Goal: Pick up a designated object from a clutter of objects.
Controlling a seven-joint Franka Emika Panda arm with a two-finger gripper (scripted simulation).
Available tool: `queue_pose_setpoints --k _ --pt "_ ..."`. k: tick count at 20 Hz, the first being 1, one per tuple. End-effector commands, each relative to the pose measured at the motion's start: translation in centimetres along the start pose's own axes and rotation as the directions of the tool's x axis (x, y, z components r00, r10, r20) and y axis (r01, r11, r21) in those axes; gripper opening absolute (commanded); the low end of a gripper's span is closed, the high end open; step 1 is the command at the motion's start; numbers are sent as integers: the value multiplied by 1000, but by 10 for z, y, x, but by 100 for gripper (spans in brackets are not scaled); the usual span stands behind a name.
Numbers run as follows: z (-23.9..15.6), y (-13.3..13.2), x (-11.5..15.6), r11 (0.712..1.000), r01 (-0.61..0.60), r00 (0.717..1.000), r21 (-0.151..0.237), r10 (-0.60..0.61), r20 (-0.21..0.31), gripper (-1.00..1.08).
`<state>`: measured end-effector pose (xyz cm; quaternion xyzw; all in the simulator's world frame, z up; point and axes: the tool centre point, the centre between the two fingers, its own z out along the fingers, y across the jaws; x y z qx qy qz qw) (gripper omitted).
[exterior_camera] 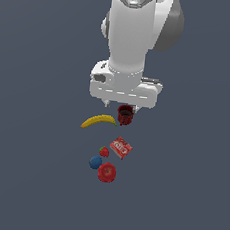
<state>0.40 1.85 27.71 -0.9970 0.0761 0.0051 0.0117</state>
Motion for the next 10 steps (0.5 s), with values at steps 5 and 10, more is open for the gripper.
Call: queue_pose_setpoints --k 5,10 --pt "40 19 -5 981 -192 981 7 192 1 100" --pt "72 36 -13 936 -351 936 9 351 2 100"
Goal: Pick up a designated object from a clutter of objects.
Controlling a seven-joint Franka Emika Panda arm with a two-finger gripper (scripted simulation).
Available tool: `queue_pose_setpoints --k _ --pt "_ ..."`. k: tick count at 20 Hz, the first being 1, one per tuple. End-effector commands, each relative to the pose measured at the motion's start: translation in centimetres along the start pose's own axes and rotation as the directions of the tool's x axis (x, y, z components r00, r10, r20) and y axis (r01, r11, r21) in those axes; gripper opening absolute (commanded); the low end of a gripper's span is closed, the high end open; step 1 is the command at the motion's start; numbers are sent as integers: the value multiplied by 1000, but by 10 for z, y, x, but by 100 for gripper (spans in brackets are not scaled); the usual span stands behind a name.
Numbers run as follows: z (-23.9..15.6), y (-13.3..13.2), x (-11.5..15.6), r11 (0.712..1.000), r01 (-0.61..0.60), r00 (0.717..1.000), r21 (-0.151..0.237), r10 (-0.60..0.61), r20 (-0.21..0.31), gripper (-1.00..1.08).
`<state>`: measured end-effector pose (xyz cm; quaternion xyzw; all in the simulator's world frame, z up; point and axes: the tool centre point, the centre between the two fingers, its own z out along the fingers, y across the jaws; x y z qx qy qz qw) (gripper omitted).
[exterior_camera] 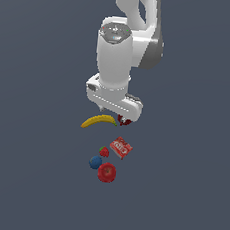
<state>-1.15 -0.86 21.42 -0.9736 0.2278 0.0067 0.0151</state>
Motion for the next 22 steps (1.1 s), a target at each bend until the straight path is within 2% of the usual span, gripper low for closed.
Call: queue_pose_setpoints --k 1,5,10,14,22 --pt "16 10 -2 996 -85 996 1 85 -1 100" --pt "40 26 -6 976 -217 976 2 217 -2 100" --pt "69 47 -14 926 -376 926 1 376 -5 100" --pt "91 64 -22 868 -497 868 0 497 -10 100" --pt "125 95 -41 730 -683 730 -1 683 -22 100"
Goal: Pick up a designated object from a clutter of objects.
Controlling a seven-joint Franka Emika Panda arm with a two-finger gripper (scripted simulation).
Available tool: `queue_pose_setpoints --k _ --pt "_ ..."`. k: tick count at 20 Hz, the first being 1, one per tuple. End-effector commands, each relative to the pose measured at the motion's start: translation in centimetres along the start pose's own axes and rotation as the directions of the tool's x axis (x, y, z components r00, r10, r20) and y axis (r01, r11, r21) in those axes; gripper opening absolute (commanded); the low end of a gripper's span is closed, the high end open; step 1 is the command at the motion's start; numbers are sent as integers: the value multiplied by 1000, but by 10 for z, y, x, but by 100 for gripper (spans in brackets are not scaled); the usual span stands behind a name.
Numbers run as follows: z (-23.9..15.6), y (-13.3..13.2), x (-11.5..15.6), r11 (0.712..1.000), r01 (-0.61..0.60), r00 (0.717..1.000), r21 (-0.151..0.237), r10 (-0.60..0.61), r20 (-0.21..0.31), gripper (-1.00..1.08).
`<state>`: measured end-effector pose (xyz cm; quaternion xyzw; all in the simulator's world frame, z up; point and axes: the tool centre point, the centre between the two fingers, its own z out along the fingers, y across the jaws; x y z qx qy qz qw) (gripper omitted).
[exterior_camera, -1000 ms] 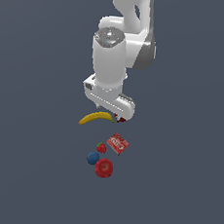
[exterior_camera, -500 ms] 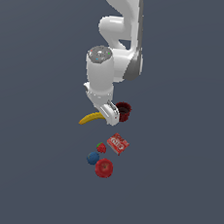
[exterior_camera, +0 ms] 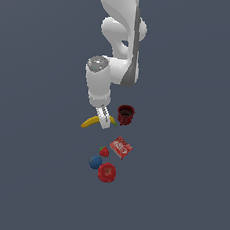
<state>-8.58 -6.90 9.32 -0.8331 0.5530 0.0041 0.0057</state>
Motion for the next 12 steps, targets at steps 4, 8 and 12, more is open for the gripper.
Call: queue_pose_setpoints --k 4,8,12 --pt "15 18 2 993 -115 993 -2 115 -8 100" --pt "22 26 3 987 -163 987 -2 163 -12 100" --pt "24 30 3 983 -183 983 -3 183 -14 100"
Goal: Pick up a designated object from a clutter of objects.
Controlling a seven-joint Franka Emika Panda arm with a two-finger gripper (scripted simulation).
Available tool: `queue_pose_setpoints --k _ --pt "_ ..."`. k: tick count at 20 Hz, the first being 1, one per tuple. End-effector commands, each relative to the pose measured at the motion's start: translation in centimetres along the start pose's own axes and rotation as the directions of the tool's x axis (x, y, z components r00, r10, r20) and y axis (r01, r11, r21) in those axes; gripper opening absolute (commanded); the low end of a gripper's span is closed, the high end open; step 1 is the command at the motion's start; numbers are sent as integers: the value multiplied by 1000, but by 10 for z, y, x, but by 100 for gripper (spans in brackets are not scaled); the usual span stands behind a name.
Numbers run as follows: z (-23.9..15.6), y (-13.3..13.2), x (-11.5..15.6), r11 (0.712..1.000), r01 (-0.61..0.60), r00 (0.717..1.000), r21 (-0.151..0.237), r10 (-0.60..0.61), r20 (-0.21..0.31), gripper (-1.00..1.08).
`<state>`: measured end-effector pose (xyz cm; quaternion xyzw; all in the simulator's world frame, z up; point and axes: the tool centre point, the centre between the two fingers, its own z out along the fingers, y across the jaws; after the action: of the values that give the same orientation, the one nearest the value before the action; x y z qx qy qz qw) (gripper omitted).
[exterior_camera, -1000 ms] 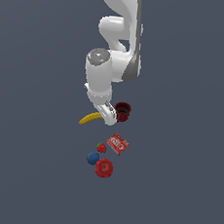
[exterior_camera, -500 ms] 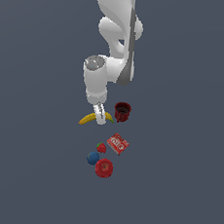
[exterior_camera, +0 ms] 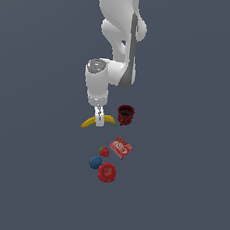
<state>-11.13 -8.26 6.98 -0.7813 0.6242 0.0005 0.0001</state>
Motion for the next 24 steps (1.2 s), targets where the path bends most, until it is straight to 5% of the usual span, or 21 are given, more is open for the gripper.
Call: queue_pose_setpoints --k 1,24 --pt "1 1 0 1000 -9 1000 0 9 -1 100" --pt "51 1 0 1000 -9 1000 0 9 0 100"
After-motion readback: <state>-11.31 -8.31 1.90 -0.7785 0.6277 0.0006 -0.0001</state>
